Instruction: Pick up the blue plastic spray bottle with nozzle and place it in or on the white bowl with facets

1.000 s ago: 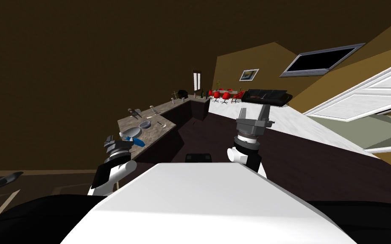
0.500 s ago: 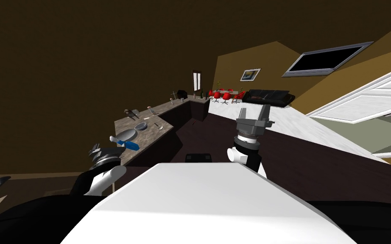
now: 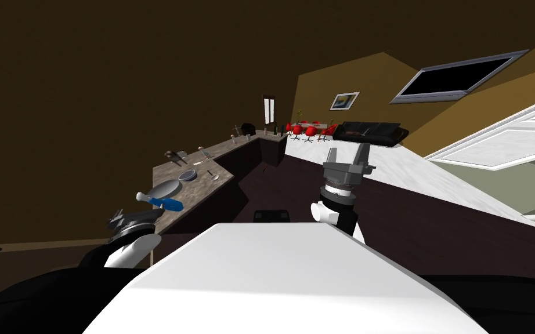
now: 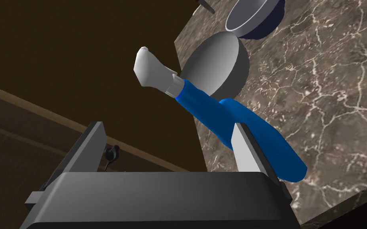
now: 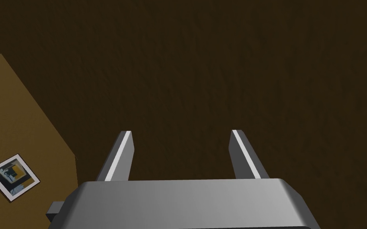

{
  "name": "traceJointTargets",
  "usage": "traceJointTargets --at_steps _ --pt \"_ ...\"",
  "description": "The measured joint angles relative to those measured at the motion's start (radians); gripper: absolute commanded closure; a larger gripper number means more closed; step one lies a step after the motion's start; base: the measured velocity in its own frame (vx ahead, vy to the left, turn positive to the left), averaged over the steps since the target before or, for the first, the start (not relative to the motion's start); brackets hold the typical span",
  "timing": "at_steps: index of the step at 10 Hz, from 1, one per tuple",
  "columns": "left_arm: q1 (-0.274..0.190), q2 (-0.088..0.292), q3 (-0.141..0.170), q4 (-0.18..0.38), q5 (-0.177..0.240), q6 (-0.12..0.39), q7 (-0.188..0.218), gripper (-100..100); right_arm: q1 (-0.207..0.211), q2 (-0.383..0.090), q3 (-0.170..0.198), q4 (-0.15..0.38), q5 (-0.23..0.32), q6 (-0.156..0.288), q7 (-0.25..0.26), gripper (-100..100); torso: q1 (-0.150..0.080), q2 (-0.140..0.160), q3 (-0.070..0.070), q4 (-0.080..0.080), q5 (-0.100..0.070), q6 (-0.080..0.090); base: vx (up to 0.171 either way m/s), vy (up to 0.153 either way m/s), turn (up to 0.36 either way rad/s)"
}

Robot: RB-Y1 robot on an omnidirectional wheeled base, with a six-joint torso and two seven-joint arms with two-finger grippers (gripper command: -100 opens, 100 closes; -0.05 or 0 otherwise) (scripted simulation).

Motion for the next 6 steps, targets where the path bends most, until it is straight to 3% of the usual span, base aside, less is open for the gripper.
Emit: traceJointTargets --at_steps 3,4,6 --pt "0.009 0.006 0.063 0.032 0.075 0.064 0.045 -100 0.0 0.0 0.0 0.0 0.0 0.0 0.0 0 -0.001 -0.001 0.0 0.0 0.0 0.0 0.087 -0.065 0.015" --pt "0.009 0.03 0.086 0.08 0.118 0.082 0.068 -100 0.0 0.0 0.0 0.0 0.0 0.0 0.0 0 -0.002 -0.002 -0.001 0.0 0.0 0.0 0.079 -0.053 0.016" --pt "0.005 0.025 0.126 0.098 0.166 0.124 0.098 -100 0.0 0.0 0.0 0.0 0.0 0.0 0.0 0 0.001 -0.001 -0.001 0.0 0.0 0.0 0.074 -0.022 0.003"
